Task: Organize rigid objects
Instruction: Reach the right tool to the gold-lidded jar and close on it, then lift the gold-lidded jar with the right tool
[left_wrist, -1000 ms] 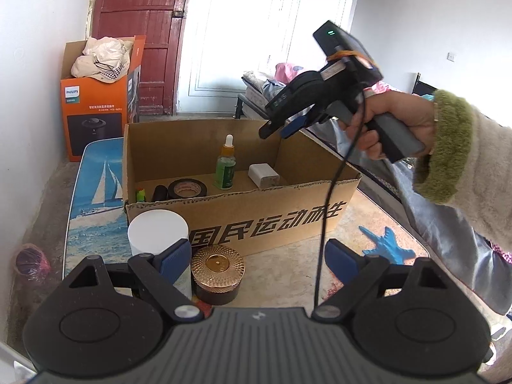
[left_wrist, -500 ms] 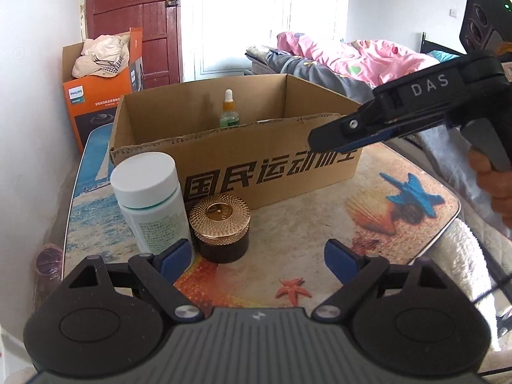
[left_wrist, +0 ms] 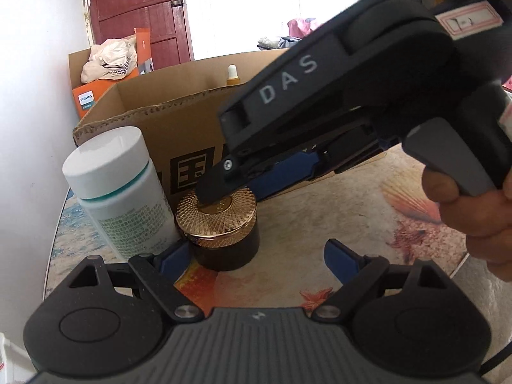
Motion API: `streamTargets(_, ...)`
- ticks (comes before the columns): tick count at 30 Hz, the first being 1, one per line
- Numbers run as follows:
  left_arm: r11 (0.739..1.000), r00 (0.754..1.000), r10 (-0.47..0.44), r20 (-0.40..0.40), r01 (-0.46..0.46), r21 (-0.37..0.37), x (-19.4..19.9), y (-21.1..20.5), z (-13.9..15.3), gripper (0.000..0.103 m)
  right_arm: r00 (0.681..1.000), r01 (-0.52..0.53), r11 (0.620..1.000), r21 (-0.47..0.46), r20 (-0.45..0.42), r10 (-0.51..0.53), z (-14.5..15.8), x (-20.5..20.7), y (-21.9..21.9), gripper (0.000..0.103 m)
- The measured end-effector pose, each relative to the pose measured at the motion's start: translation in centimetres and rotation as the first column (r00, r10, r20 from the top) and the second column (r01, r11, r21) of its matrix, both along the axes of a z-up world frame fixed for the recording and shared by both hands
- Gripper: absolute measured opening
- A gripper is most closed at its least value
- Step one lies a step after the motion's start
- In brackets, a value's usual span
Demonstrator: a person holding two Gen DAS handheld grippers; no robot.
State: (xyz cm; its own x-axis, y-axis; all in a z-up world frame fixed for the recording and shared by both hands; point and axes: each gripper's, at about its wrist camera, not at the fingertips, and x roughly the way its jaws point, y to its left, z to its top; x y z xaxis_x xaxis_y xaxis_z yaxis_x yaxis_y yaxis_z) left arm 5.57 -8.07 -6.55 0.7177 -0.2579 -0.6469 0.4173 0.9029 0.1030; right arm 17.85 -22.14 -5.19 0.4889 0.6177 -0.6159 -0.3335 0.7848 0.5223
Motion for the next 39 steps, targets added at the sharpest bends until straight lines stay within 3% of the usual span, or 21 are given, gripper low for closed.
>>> streamTargets(16,0.999,0.999,-0.031,-0.014,0.031,-0.029,1.2,-1.0,-0.2,0.094,1.000,0.015,0.999,-0.050,0.003,-0.015,0.4,1.5,-0.4,0.043)
streamTargets(24,0.992,0.992,-0.122,-0.032,0.120,-0.042,0.1,-2.3,0.0,0.094,0.999,0.047,0.996,-0.070,-0.007,-0.047,0.3,-0.6,-2.9,0.043)
streamTargets(33,0.967,0.966,-0.251,-0.054,0.247,-0.064,-2.0,-4.4,0.1,0.094,0.991,0.128,0.991,-0.038,-0.032,-0.130,0.1,-4.8,-7.2,0.043)
streamTargets(39,0.970,0.969,-0.233,-0.080,0.226,-0.090,-1.8,-4.7,-0.1,0.095,0.979,0.202,0.979,0.002,-0.030,-0.202,0.2,-6.2,-9.2,0.045)
